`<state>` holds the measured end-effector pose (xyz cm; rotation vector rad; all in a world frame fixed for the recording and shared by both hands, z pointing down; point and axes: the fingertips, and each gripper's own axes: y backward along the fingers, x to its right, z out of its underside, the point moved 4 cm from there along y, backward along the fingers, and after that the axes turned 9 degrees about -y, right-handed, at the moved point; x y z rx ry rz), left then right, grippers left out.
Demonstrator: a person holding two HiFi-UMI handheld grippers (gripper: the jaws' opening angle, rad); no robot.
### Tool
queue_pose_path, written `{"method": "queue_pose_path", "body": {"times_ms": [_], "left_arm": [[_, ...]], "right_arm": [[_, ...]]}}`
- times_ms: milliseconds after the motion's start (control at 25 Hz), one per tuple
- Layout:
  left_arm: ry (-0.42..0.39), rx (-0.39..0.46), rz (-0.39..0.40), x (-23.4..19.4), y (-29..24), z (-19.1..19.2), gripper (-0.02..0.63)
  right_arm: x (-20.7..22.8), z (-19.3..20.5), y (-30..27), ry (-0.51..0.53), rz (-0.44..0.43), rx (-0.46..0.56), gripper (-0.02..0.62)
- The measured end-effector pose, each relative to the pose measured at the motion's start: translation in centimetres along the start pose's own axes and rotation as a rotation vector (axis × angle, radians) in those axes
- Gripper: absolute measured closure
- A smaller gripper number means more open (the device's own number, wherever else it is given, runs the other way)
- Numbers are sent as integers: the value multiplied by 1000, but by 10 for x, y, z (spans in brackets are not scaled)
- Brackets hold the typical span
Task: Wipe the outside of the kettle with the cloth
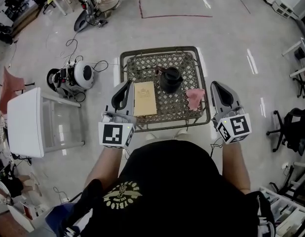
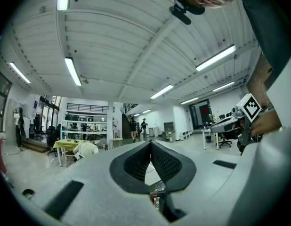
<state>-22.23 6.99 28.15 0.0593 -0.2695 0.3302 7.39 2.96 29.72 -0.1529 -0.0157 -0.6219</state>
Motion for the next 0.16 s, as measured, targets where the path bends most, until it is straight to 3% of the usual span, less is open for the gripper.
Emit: {"method": "queue_pose_path", "body": {"times_ms": [160], "left_arm": [[-5,-13,-23,7,-20,-1,600]], "right_arm": [[20,-2,-15,9,-40,-4,584]]}}
